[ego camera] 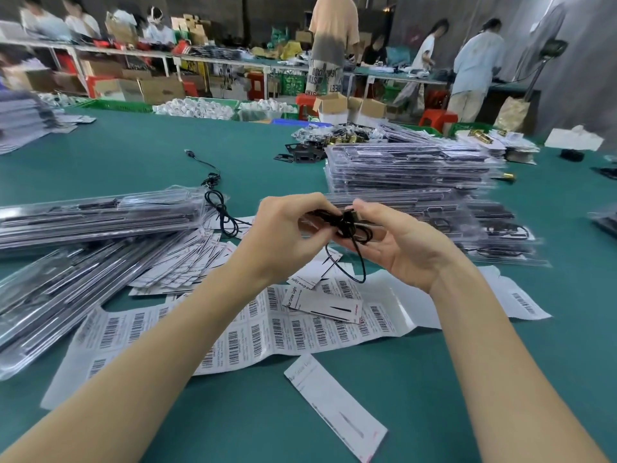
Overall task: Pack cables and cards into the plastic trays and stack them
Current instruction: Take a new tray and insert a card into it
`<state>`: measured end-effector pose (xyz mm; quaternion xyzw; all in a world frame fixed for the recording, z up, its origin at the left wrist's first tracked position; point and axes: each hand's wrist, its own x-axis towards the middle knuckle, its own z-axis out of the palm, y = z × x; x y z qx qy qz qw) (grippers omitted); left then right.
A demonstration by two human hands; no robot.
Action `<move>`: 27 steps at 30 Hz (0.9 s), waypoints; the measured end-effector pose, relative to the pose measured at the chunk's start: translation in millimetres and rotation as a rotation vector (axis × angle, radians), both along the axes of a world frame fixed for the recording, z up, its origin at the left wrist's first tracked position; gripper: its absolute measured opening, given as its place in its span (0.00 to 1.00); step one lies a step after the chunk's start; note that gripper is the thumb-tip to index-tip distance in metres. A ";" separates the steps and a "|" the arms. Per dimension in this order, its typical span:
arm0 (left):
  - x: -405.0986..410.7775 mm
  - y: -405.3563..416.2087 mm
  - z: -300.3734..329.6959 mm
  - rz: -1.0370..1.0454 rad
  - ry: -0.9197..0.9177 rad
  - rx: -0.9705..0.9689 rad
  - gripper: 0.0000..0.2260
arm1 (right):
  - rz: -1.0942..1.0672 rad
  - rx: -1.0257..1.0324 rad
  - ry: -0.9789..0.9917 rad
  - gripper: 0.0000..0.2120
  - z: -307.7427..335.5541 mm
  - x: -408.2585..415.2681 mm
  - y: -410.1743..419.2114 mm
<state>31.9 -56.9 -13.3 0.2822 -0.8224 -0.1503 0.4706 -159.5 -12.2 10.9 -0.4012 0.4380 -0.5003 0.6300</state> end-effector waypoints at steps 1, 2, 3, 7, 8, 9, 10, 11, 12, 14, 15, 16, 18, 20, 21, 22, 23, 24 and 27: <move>0.0 -0.1 -1.2 0.012 -0.006 0.008 0.09 | 0.020 0.027 0.003 0.21 -0.1 0.3 0.3; -0.4 -0.3 -2.7 0.026 -0.018 0.006 0.09 | 0.032 0.045 0.003 0.19 0.0 0.2 0.3; -1.2 -0.6 -3.7 0.042 -0.012 0.010 0.09 | 0.030 0.050 -0.002 0.16 0.1 -0.2 -0.2; -8.0 -1.6 -7.2 0.094 0.121 0.177 0.14 | -0.025 0.019 -0.043 0.16 -0.9 2.5 -2.5; -10.8 -0.3 -7.9 0.086 0.156 0.236 0.15 | -0.047 0.005 -0.065 0.16 -1.9 4.7 -3.6; -12.9 0.2 -9.0 0.056 0.203 0.334 0.17 | -0.077 -0.010 -0.099 0.15 -3.2 7.3 -4.6; -14.2 1.3 -9.0 0.010 0.257 0.478 0.20 | -0.115 -0.028 -0.140 0.14 -4.3 8.8 -5.8; -15.2 2.7 -8.8 -0.040 0.278 0.644 0.22 | -0.157 -0.049 -0.185 0.13 -4.9 8.9 -7.1; -15.6 4.7 -9.0 -0.087 0.226 0.776 0.24 | -0.198 -0.071 -0.222 0.12 -4.8 7.7 -7.9; -16.8 9.2 -11.3 -0.200 -0.009 0.836 0.23 | -0.248 -0.102 -0.250 0.11 -3.5 4.2 -8.7; -18.5 11.7 -13.2 -0.253 -0.113 0.798 0.22 | -0.259 -0.113 -0.253 0.10 -3.4 2.8 -8.8; -20.4 14.3 -14.4 -0.280 -0.191 0.737 0.20 | -0.266 -0.125 -0.251 0.09 -4.3 2.1 -9.1; -23.6 16.3 -16.2 -0.268 -0.285 0.574 0.14 | -0.286 -0.180 -0.182 0.09 -6.8 1.5 -9.4; -21.4 15.1 -15.0 -0.235 -0.279 0.448 0.08 | -0.364 -0.287 0.130 0.10 -10.1 -2.3 -9.2; -17.8 12.2 -13.8 -0.221 -0.239 0.429 0.07 | -0.385 -0.329 0.302 0.10 -11.3 -5.4 -8.7; -13.5 8.3 -12.6 -0.205 -0.201 0.421 0.06 | -0.375 -0.339 0.401 0.10 -12.4 -9.4 -8.0; -9.3 4.6 -11.8 -0.192 -0.177 0.416 0.06 | -0.340 -0.314 0.405 0.09 -12.8 -13.0 -6.6; -6.1 1.6 -11.4 -0.185 -0.163 0.412 0.06 | -0.297 -0.270 0.360 0.07 -13.1 -16.6 -5.1; -0.8 -2.6 -13.8 -0.168 -0.131 0.433 0.05 | -0.185 -0.148 0.257 0.05 -11.6 -24.3 -1.4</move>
